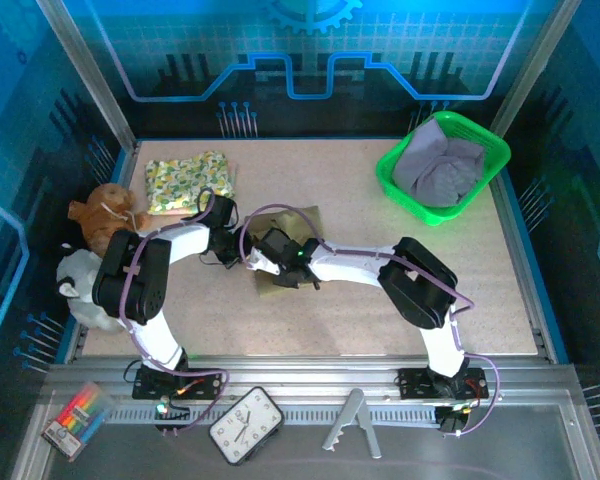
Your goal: Fold and stack the skirts
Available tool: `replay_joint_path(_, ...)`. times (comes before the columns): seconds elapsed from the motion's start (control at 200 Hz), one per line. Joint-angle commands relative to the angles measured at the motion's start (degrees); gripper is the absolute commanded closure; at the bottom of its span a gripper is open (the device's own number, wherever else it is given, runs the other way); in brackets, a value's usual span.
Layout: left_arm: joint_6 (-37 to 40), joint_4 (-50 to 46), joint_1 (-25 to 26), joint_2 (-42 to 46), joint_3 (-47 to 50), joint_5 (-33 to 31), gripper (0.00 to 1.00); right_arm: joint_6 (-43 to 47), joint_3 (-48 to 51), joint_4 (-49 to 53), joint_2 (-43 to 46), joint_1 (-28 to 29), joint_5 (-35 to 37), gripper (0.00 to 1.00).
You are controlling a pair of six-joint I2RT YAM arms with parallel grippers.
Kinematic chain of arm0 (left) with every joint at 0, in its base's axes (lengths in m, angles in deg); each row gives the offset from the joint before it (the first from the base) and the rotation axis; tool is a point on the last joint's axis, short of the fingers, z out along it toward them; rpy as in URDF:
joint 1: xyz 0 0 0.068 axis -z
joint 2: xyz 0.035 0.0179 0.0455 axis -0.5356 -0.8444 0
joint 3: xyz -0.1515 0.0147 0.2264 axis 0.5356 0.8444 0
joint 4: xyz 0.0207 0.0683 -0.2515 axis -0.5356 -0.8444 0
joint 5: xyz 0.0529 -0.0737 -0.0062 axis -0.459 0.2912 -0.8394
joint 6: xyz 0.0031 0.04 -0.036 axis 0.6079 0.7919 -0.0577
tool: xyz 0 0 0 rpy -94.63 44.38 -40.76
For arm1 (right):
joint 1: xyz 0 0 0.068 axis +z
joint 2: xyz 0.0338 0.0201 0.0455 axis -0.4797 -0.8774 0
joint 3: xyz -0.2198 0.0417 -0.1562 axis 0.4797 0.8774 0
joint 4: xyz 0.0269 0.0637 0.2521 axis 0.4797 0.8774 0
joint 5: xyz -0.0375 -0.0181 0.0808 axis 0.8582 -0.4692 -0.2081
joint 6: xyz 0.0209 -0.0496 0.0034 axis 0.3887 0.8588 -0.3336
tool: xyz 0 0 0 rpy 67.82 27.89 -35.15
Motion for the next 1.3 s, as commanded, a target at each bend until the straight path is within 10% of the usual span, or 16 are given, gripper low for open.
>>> replay_joint_path(0.0, 0.05, -1.53, -0.8, -0.55, 0.61, 0.3, 1.0, 1.64, -2.61, 4.26, 0.03, 0.06, -0.14, 1.0)
replay_joint_path(0.325, -0.58, 0.52, -1.45, -0.89, 1.79, 1.64, 1.0, 3.91, -7.84, 12.17, -3.41, 2.52, -3.99, 0.97)
replay_joint_path(0.89, 4.35, -7.0, -1.49, 0.63, -2.96, -3.59, 0.89, -5.46, -12.28, 23.46, 4.21, -1.24, -17.09, 0.42)
replay_joint_path(1.12, 7.27, -16.41, -2.1, 6.58, -5.41, -12.52, 0.67, -12.26, -10.03, 21.1, 9.2, -9.37, -16.82, 0.45)
replay_joint_path(1.295, 4.8, -16.28, -3.56, 15.23, -2.26, -12.8, 0.66, -23.11, -12.61, 19.14, 5.68, -15.5, -12.49, 0.84)
